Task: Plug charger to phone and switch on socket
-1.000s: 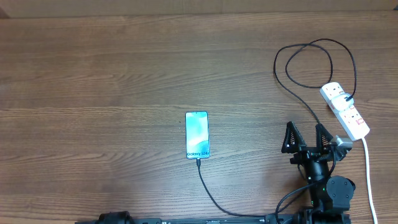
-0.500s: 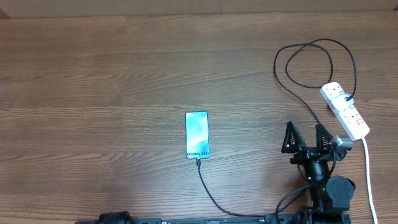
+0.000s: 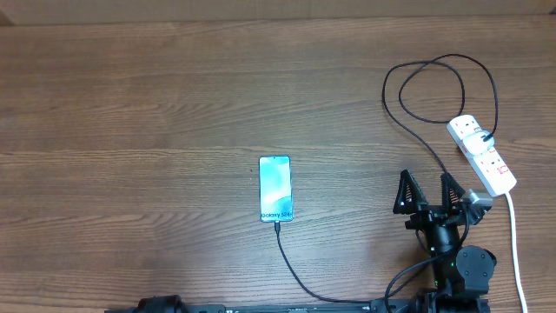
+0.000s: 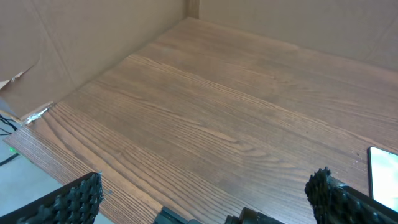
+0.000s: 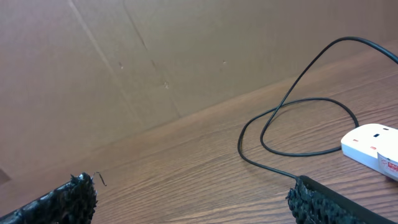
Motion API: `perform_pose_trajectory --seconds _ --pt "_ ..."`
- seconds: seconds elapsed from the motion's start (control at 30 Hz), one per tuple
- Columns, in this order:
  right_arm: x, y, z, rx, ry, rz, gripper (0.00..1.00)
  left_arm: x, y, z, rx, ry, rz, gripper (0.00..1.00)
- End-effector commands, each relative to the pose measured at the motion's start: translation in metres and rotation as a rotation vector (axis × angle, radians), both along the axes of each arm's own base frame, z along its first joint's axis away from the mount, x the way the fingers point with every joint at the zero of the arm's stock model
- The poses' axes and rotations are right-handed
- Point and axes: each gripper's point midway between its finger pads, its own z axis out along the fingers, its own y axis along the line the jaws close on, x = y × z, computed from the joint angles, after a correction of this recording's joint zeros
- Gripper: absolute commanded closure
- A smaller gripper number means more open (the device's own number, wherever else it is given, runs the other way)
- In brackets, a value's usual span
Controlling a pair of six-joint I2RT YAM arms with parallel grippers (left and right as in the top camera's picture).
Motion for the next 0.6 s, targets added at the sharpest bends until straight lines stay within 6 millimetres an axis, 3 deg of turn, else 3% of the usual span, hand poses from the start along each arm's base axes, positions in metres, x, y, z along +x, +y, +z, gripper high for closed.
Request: perform_pose_trajectory --seconds 0.0,0.1,0.23,0.37,0.57 --pt "0.000 0.001 -0.002 0.002 -0.003 0.006 0.00 -0.002 0.003 0.004 0.007 -0.027 0.022 0.00" --pt "0.000 0.001 -0.002 0.002 -0.003 0.006 0.00 0.012 0.000 0.019 0.003 -0.104 -0.014 0.00" --pt "0.000 0.001 -0.002 0.002 -0.003 0.006 0.00 0.051 -0.002 0.030 0.002 -0.169 -0.060 0.00" --pt "0.000 0.001 -0.002 0.002 -0.003 0.006 0.00 0.100 -0.008 0.011 0.001 -0.145 -0.108 0.00" --pt "0.000 0.001 -0.002 0.002 -0.003 0.006 0.00 0.176 -0.040 -0.035 -0.015 -0.121 -0.321 0.00"
